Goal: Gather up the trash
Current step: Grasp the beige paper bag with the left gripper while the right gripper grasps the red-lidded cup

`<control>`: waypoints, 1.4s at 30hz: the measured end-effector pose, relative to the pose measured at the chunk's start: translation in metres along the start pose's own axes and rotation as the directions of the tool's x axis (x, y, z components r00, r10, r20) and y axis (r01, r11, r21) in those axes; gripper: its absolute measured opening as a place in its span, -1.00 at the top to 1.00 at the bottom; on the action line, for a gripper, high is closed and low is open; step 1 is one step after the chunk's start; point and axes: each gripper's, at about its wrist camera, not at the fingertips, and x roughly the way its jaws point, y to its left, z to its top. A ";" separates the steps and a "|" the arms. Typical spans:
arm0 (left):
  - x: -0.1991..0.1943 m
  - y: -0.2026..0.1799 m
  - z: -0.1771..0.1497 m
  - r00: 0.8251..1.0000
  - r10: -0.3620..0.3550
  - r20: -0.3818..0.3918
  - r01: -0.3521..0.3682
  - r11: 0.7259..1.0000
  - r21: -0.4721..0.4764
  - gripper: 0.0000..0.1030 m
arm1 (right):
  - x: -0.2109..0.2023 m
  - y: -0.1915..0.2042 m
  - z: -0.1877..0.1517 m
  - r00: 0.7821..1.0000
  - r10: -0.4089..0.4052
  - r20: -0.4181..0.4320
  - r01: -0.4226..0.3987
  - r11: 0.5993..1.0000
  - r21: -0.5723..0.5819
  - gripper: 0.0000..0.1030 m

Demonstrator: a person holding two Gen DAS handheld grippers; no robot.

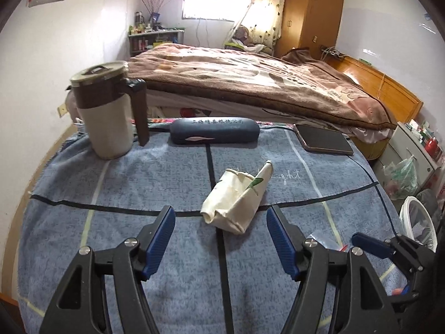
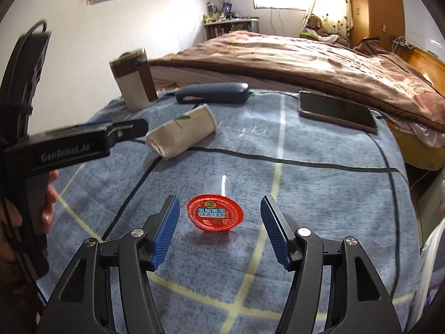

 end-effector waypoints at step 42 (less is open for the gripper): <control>0.041 -0.023 0.003 1.000 0.000 -0.020 0.002 0.996 0.085 0.02 | 0.007 -0.014 -0.003 0.997 -0.072 -0.001 0.072 0.996 0.055 0.10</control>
